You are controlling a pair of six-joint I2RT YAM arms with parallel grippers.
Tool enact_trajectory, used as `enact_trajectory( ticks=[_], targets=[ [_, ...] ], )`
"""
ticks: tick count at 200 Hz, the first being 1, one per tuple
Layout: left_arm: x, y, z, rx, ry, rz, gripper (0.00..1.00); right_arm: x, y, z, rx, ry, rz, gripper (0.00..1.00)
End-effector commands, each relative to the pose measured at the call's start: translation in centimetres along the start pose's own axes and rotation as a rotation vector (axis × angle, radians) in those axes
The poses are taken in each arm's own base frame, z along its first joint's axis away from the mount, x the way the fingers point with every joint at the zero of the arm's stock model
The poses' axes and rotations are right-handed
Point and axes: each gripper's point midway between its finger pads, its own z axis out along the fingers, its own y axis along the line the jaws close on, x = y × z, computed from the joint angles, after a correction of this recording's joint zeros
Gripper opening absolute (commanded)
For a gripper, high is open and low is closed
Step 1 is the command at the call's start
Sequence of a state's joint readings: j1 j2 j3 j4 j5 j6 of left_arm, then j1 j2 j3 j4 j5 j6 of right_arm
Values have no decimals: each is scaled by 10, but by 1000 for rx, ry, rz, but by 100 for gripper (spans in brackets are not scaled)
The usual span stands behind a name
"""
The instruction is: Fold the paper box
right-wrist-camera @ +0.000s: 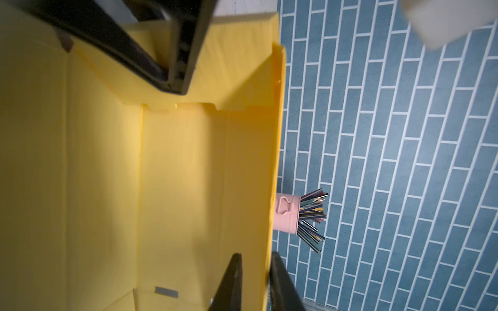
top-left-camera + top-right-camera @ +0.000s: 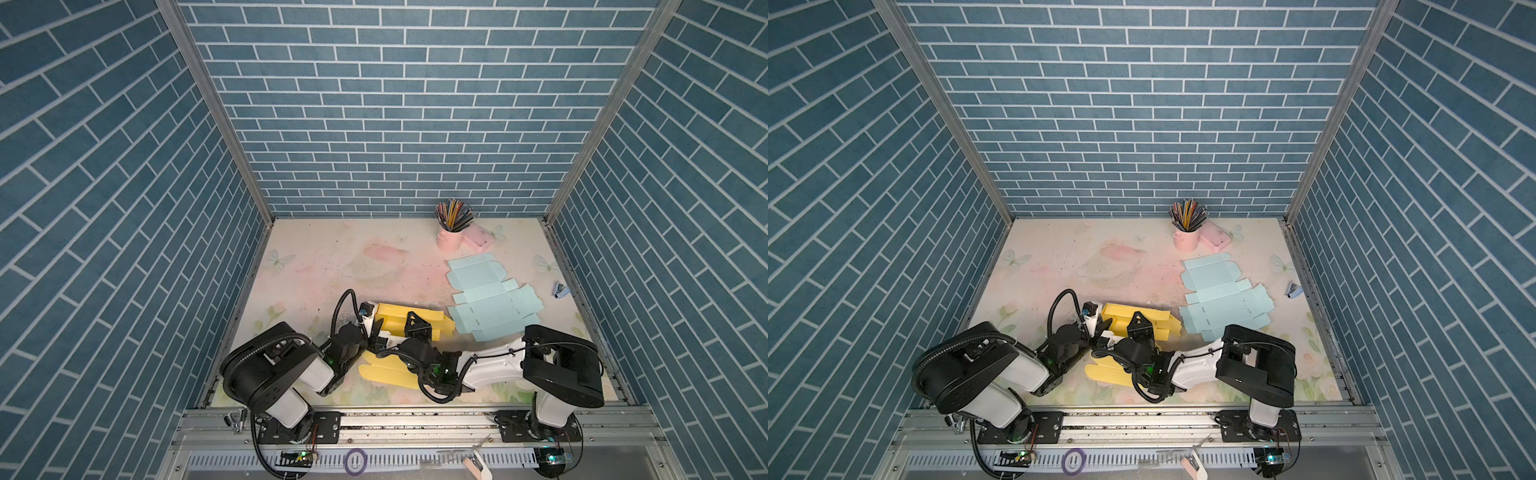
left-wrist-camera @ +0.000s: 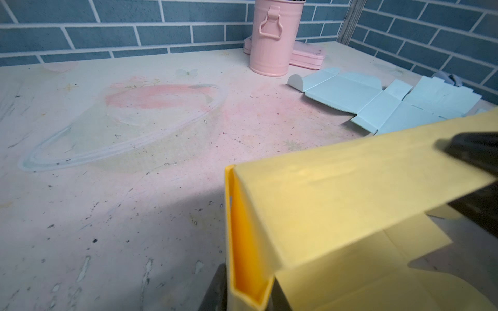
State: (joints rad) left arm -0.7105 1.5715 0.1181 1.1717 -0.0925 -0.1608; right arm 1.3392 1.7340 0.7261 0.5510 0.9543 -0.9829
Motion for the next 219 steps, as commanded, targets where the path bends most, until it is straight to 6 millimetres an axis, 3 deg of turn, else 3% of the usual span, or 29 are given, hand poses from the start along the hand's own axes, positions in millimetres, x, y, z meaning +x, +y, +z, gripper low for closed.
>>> enact_trajectory(
  ticks=[1,41,71,95,111,133,156,175,219],
  targets=[
    [-28,-32,3,112,-90,61,21,-42,-16,-20,-100,-124,227,30],
    [-27,-34,4,120,-80,72,21,-39,-41,-48,-263,-120,489,36],
    [-23,-33,6,116,-65,77,20,-28,-75,-75,-321,-157,674,39],
    [-21,-34,9,116,-60,79,20,-13,-93,-80,-353,-160,779,41],
    [-20,-35,10,124,-57,76,19,3,-97,-70,-432,-155,919,42],
    [-19,-35,10,125,-56,75,19,26,-89,-39,-638,-120,1179,43],
    [-18,-36,10,128,-52,75,19,14,-76,-14,-790,-66,1186,42],
    [-18,-37,11,132,-49,77,19,0,-74,-6,-905,-126,1263,46],
    [-16,-39,13,143,-42,74,19,-1,-54,16,-1075,-118,1383,48]
  ],
)
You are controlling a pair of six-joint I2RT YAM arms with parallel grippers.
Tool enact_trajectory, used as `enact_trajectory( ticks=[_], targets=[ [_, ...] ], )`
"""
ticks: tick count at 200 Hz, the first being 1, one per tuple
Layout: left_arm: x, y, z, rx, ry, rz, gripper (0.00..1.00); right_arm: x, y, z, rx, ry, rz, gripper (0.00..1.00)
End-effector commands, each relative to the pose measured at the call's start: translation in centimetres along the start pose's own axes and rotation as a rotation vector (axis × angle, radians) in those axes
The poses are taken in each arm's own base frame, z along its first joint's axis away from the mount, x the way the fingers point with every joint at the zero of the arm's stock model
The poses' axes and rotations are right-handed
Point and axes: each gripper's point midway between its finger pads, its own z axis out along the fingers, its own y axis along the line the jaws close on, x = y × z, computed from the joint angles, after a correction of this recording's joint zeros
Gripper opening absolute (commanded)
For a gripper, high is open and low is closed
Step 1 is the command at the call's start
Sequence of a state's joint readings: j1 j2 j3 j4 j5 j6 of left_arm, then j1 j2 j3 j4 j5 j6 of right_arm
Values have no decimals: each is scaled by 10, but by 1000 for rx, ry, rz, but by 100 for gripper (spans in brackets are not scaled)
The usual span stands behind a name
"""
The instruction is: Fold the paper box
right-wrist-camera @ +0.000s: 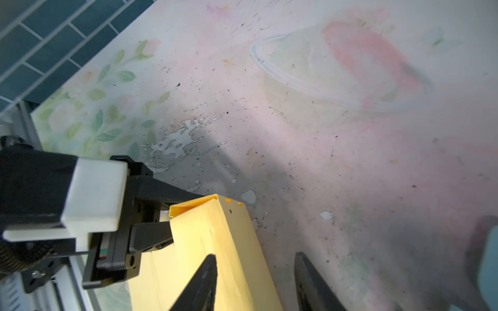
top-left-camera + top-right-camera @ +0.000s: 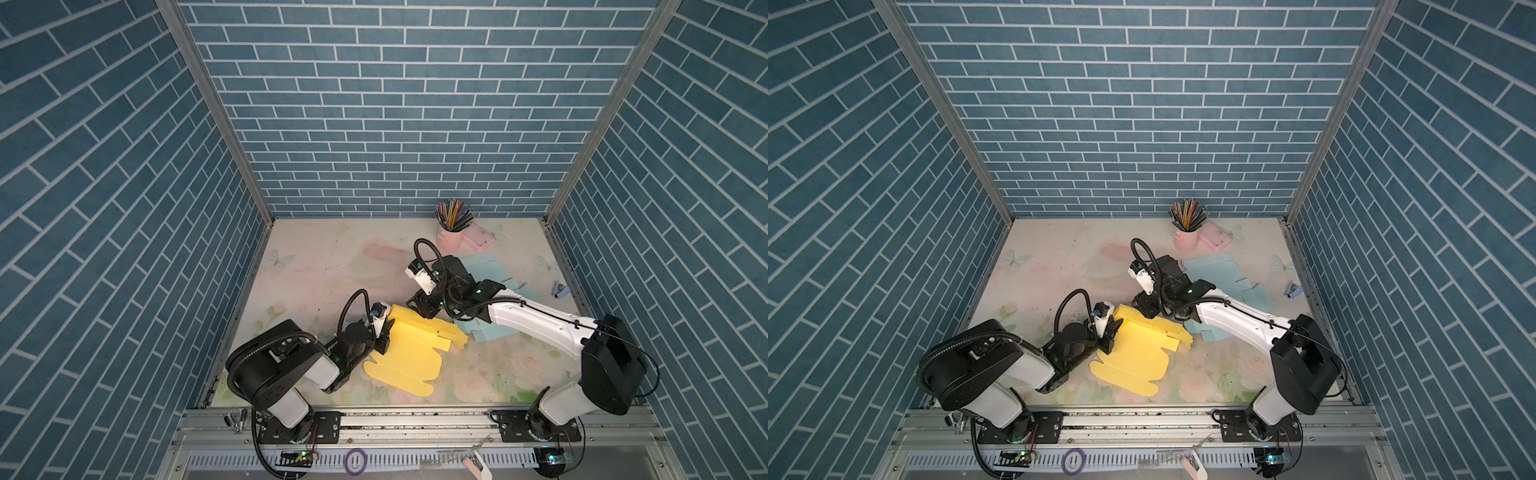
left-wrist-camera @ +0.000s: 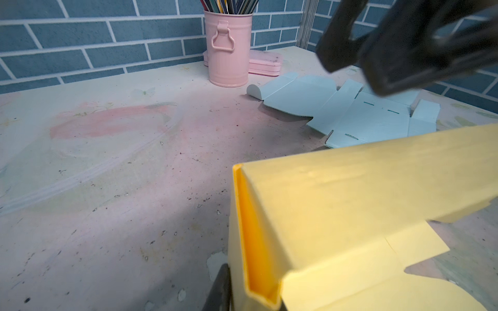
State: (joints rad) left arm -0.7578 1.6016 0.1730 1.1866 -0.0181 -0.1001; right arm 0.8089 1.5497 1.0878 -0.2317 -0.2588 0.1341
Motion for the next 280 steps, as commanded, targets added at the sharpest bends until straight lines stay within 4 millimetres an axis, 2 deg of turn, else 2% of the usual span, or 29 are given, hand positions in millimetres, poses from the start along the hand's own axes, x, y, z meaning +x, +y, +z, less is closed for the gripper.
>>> enact_trajectory(
  ticks=[1,22,55,92,127,163,201,214,235,264,280],
  targets=[
    [-5,-5,5,19,-18,2,19,-4,15,7,-169,11,105,48],
    [-4,-5,7,22,-16,2,19,6,9,23,-179,61,126,47],
    [-1,-6,10,22,-8,3,20,9,10,37,-235,85,163,45],
    [-5,-6,14,19,-19,10,28,23,9,48,-247,128,198,41],
    [-15,-6,13,21,-49,4,29,32,5,49,-223,146,220,40],
    [-24,-4,13,2,-74,4,24,41,2,54,-211,171,257,39],
    [-34,-5,18,4,-92,4,10,50,1,52,-185,196,303,37],
    [-35,-6,19,6,-95,1,10,52,4,51,-186,197,321,37],
    [-38,-7,18,14,-110,-9,19,58,9,52,-174,208,332,37],
    [-40,-6,17,10,-118,-20,18,61,9,53,-158,212,349,36],
    [-39,-5,17,6,-117,-22,13,60,10,53,-160,204,363,36]
  ],
)
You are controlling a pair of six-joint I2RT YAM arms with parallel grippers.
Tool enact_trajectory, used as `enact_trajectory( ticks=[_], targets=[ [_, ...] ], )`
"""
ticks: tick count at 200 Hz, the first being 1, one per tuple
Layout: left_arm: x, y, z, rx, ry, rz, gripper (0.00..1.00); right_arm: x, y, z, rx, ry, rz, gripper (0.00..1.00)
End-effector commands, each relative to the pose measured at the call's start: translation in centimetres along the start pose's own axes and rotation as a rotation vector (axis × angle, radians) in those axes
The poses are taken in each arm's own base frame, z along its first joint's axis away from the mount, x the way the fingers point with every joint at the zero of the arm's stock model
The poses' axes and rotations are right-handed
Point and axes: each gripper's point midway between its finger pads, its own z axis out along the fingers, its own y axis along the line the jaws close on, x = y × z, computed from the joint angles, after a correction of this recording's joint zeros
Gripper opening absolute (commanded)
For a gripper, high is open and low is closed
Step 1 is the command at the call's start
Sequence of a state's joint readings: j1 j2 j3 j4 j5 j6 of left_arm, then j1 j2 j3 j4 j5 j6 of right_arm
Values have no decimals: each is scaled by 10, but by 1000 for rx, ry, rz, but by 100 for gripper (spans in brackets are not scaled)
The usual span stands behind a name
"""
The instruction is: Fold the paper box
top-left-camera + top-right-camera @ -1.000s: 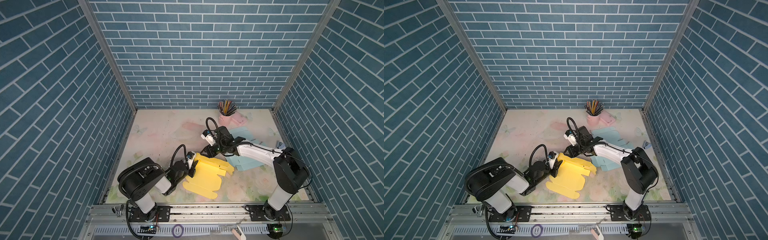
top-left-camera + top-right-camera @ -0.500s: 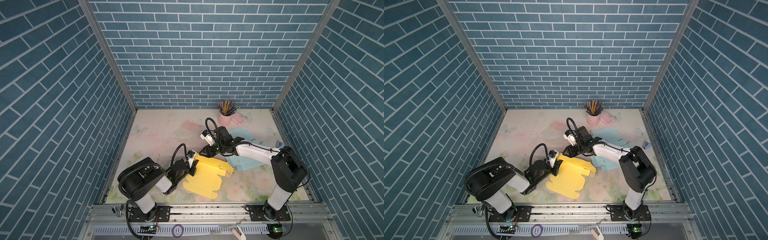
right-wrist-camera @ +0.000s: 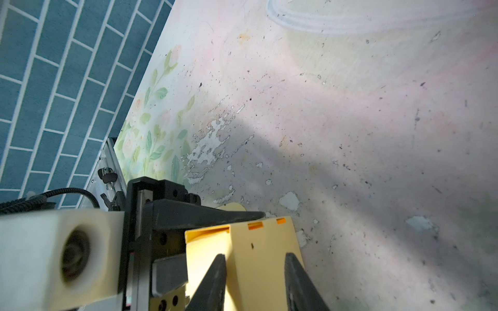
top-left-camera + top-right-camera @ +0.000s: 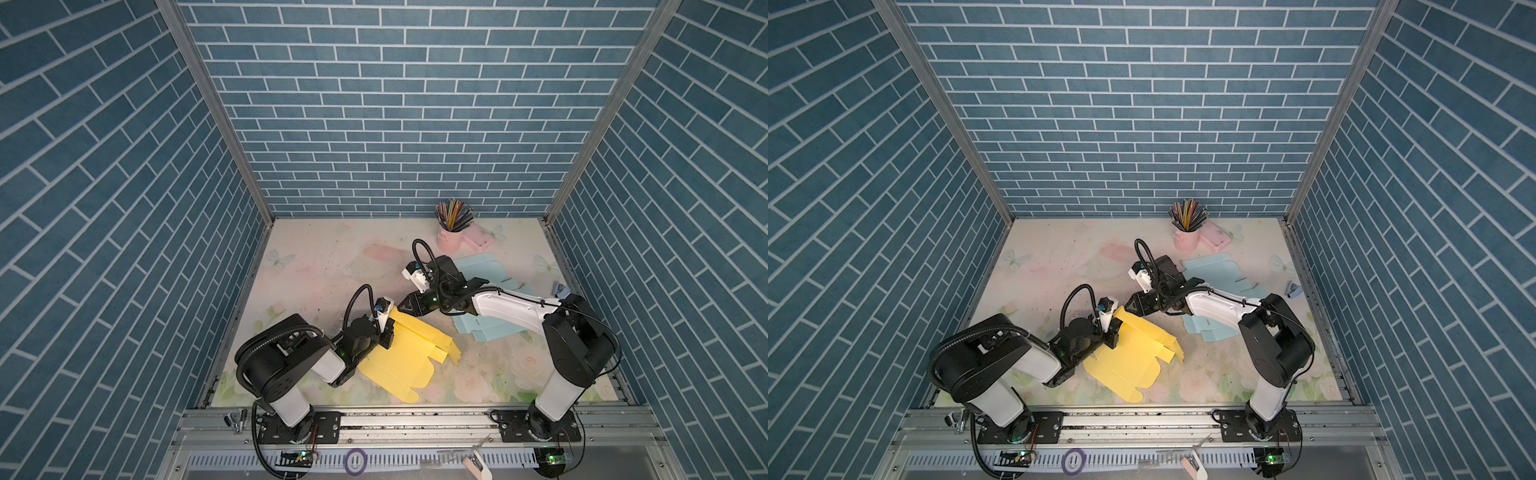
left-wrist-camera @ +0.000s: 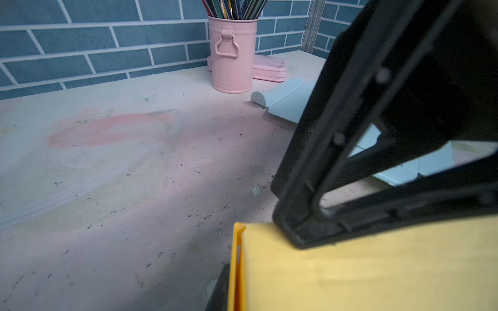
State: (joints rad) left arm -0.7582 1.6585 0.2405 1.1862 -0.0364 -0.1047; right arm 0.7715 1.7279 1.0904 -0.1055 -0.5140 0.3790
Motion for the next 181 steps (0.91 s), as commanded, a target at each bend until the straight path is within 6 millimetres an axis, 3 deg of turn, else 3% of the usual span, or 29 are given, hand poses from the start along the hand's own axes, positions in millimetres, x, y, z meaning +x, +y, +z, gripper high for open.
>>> enact_trajectory(
  ticks=[1,52,94,123,181],
  targets=[
    [-31,-6,0,22,-104,-18,12,38,-16,9,70,101,91,36],
    [-24,1,3,-17,-110,-30,5,43,-9,11,84,113,102,34],
    [-21,2,5,-25,-116,-34,14,48,2,18,81,117,105,33],
    [-18,4,6,-39,-110,-30,7,52,7,20,79,109,115,33],
    [0,5,0,-55,-72,-1,15,61,-10,18,162,107,128,29]
  ],
)
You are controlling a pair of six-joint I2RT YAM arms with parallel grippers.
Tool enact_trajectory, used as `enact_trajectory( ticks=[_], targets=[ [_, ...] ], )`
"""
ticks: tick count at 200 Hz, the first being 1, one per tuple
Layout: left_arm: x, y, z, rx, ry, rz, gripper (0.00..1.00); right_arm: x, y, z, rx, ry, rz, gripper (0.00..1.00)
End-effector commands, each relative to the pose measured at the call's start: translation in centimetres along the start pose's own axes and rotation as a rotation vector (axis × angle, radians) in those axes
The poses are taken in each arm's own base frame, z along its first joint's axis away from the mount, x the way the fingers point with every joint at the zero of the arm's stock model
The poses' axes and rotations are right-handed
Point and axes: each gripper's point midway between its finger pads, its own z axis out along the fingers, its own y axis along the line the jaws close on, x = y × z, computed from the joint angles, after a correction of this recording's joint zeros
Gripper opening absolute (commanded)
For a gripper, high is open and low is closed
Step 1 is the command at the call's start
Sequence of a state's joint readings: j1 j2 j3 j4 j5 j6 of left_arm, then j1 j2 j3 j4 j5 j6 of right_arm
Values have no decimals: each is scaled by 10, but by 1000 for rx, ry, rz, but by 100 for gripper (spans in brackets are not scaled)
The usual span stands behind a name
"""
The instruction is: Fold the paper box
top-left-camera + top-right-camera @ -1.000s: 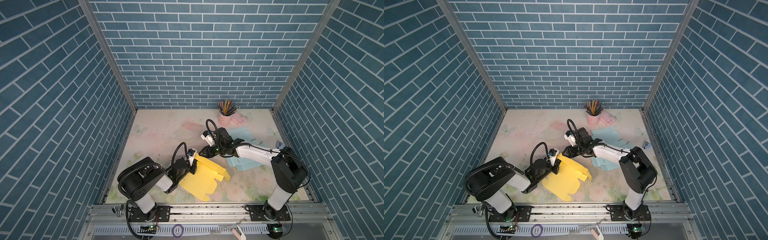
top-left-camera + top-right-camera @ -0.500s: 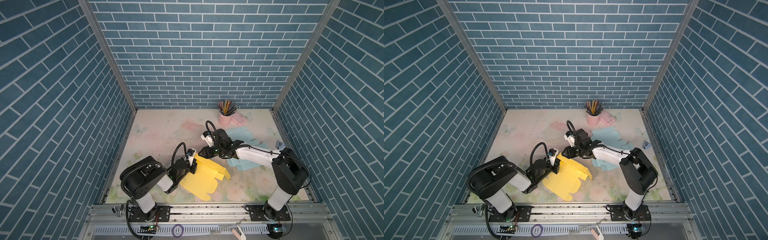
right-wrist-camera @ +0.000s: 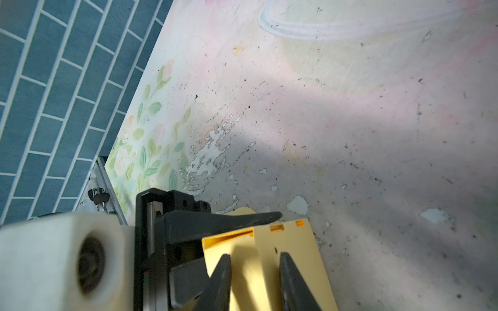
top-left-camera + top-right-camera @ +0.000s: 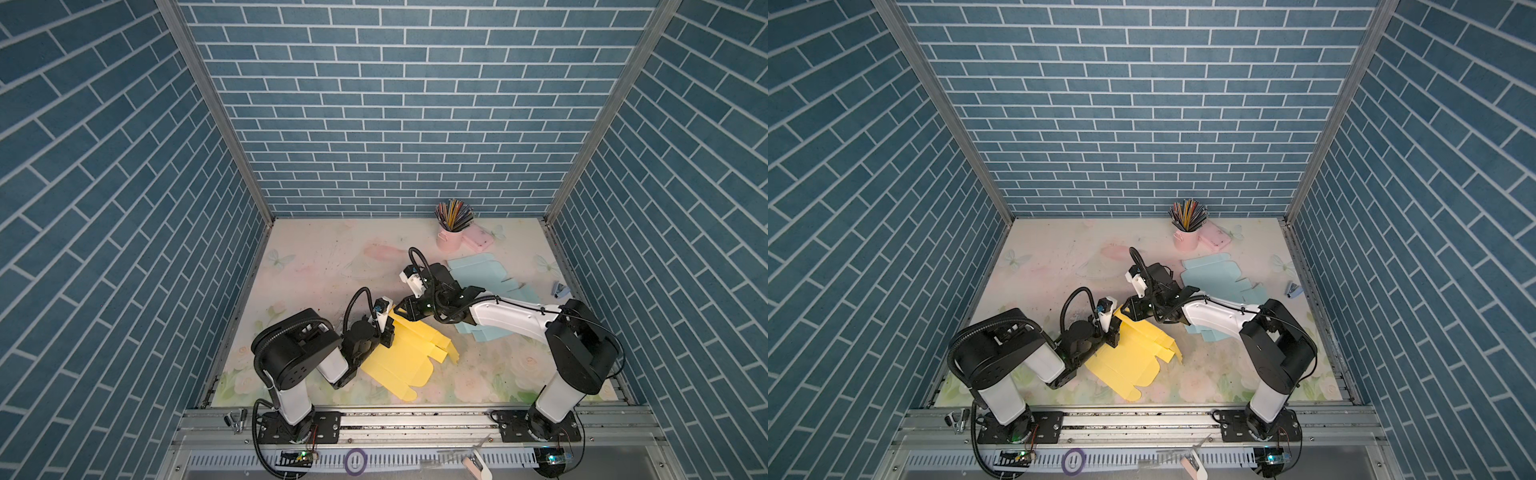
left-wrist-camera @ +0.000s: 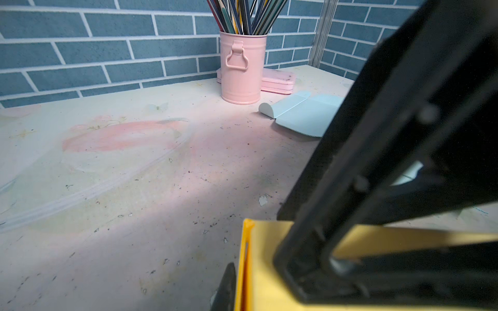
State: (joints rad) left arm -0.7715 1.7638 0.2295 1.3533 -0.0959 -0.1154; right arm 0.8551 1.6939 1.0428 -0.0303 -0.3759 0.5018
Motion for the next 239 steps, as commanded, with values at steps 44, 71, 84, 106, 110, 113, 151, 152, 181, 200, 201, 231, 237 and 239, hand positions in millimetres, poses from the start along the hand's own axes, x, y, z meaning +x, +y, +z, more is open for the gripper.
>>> enact_trajectory(
  ticks=[44,71,84,106,110,113,151,152,181,200,201,231,237,239],
  targets=[
    [14,-2,-2,-6,21,43,17,55,-28,8,127,158,71,26],
    [19,-2,2,-3,34,46,17,56,-30,7,135,159,71,25],
    [19,-3,4,0,35,49,17,58,-31,7,138,162,73,24],
    [20,-4,8,2,38,47,17,57,-31,8,138,160,73,24],
    [21,-4,8,1,39,48,16,57,-31,8,138,161,74,24],
    [21,-4,8,1,39,48,16,58,-32,8,139,162,75,24],
    [22,-4,8,-1,43,48,5,57,-32,8,140,153,78,22],
    [23,-3,8,-1,44,48,5,57,-32,8,140,153,79,22],
    [27,-4,9,1,55,44,15,57,-32,6,142,151,77,22],
    [28,-4,9,-1,57,44,15,57,-31,6,140,149,77,22],
    [27,-4,9,-1,56,43,15,57,-30,6,139,148,77,22],
    [23,-6,7,11,44,30,15,57,-29,5,143,147,71,21],
    [21,-6,5,13,39,26,15,57,-29,5,144,147,68,21],
    [20,-6,4,16,37,25,15,57,-29,5,145,146,67,21]
  ],
)
